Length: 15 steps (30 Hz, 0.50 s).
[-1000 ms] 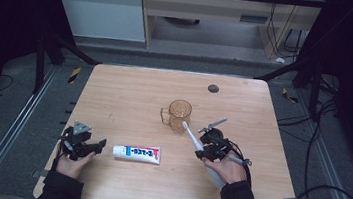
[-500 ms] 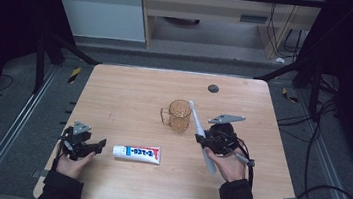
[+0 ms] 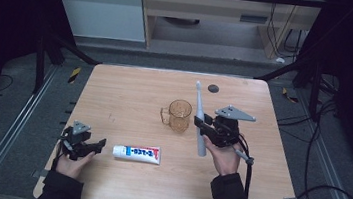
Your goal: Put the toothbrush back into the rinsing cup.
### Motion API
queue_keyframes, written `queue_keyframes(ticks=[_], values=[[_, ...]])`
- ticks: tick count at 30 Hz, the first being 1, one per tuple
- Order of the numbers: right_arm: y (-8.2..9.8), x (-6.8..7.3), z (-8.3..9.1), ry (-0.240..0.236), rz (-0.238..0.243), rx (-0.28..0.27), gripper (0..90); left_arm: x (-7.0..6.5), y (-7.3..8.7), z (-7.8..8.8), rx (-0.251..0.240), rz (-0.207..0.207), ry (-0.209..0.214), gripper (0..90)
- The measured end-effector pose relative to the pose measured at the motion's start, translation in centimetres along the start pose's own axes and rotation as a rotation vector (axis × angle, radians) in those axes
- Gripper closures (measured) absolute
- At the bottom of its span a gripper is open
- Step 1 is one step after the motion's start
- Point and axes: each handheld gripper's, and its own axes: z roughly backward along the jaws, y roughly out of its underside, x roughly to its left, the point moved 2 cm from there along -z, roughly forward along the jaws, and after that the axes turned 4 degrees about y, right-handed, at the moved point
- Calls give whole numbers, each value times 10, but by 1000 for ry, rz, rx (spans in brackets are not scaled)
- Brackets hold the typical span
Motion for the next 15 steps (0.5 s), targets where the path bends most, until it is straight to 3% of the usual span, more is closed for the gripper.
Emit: queue_keyframes(ticks=[10,15], values=[[-13,2,-6,25,-49,-152,670,1,0,1,-9,3,-2,332],[-16,2,-10,38,-75,-191,670,1,0,1,-12,5,-1,332]])
